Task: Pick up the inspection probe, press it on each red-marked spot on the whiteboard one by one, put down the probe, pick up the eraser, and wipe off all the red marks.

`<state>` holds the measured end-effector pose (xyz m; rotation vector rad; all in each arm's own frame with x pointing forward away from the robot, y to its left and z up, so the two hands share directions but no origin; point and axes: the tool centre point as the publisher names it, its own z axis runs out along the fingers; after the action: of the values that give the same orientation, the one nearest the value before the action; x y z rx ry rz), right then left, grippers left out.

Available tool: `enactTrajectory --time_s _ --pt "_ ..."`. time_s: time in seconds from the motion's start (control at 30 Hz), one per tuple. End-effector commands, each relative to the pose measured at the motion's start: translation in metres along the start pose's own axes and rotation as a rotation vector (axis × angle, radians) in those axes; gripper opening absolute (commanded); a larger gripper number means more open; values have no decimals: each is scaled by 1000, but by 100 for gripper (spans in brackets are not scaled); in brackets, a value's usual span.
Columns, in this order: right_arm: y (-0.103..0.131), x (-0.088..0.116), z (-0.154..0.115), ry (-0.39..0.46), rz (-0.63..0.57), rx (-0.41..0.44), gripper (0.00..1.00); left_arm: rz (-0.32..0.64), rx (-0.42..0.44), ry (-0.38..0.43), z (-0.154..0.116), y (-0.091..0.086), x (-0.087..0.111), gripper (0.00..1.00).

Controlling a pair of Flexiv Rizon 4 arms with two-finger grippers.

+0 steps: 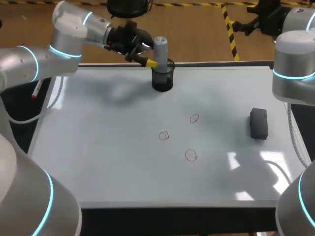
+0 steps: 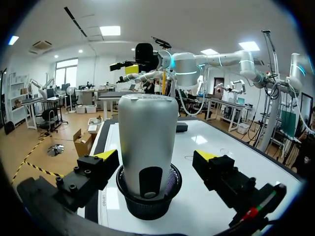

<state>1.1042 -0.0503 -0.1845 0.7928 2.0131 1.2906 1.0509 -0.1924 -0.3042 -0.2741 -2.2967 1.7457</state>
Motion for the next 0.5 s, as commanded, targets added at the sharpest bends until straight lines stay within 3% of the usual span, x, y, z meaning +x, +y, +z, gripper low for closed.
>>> enactTrajectory --time_s 0.03,0.5 --pt "0 0 0 0 0 0 100 6 17 69 5 8 -10 100" --pt "0 0 0 0 0 0 100 12 33 54 16 13 -13 100"
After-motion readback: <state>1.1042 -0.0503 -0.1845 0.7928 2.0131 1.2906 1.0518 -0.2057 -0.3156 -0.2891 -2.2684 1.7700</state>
